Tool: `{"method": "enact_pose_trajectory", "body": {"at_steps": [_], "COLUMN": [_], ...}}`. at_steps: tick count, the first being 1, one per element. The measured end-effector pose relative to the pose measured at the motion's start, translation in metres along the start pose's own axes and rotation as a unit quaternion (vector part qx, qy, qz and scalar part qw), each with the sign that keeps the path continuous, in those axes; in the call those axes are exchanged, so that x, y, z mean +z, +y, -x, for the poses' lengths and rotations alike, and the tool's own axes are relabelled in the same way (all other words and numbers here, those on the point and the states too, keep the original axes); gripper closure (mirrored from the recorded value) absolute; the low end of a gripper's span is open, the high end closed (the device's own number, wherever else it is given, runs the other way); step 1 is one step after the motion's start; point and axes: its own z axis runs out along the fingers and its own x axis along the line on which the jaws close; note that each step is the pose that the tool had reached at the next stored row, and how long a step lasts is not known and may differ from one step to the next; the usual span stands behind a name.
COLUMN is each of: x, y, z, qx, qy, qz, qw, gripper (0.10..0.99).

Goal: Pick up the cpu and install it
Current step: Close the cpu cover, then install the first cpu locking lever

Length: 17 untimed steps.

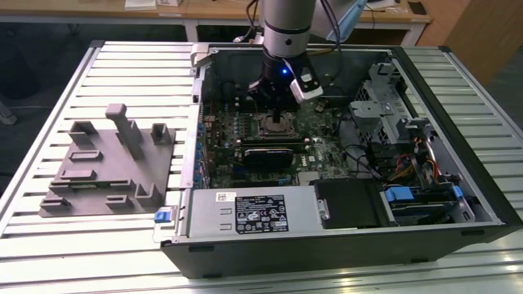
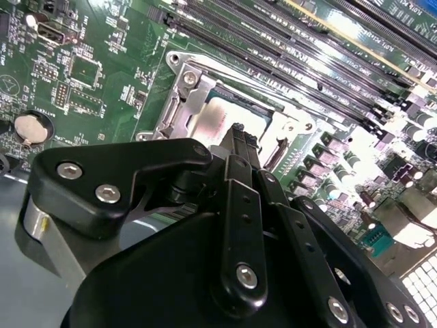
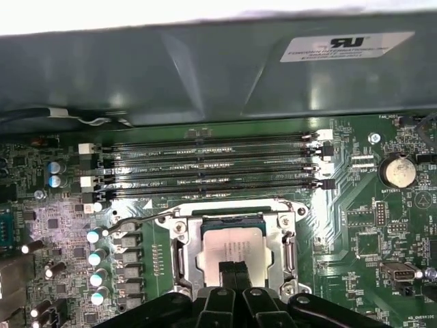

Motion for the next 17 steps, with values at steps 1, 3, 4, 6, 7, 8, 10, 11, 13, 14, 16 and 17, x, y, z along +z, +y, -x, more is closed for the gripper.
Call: {"method": "enact_pose_trajectory", "body": {"at_steps": [1, 3, 4, 6, 7, 8, 10, 11, 13, 14, 16, 17], "x": [0.0, 0.0, 0.0, 0.0, 0.0, 0.0, 0.0, -0.0004, -0.0016, -0.0028, -0.0056, -0.0071], "y": [0.0, 0.0, 0.0001, 0.0001, 0.0, 0.0001, 0.0001, 0.0001, 0.0001, 0.0, 0.0, 0.0], "z": [0.0002, 0.0004, 0.0005, 0.0005, 0.0005, 0.0006, 0.0006, 0.0006, 0.0006, 0.0006, 0.0006, 0.0006], "qx": [0.0, 0.0, 0.0, 0.0, 0.0, 0.0, 0.0, 0.0, 0.0, 0.0, 0.0, 0.0], "qy": [0.0, 0.0, 0.0, 0.0, 0.0, 0.0, 0.0, 0.0001, 0.0, 0.0, 0.0, 0.0], "qz": [0.0, 0.0, 0.0, 0.0, 0.0, 0.0, 0.0, -0.0002, 0.0, 0.0, 0.0, 0.0], "qw": [1.0, 1.0, 1.0, 1.0, 1.0, 1.0, 1.0, 1.0, 1.0, 1.0, 1.0, 1.0], "gripper": [0.98, 0.98, 0.98, 0.98, 0.98, 0.98, 0.98, 0.98, 0.98, 0.98, 0.98, 0.98]}}
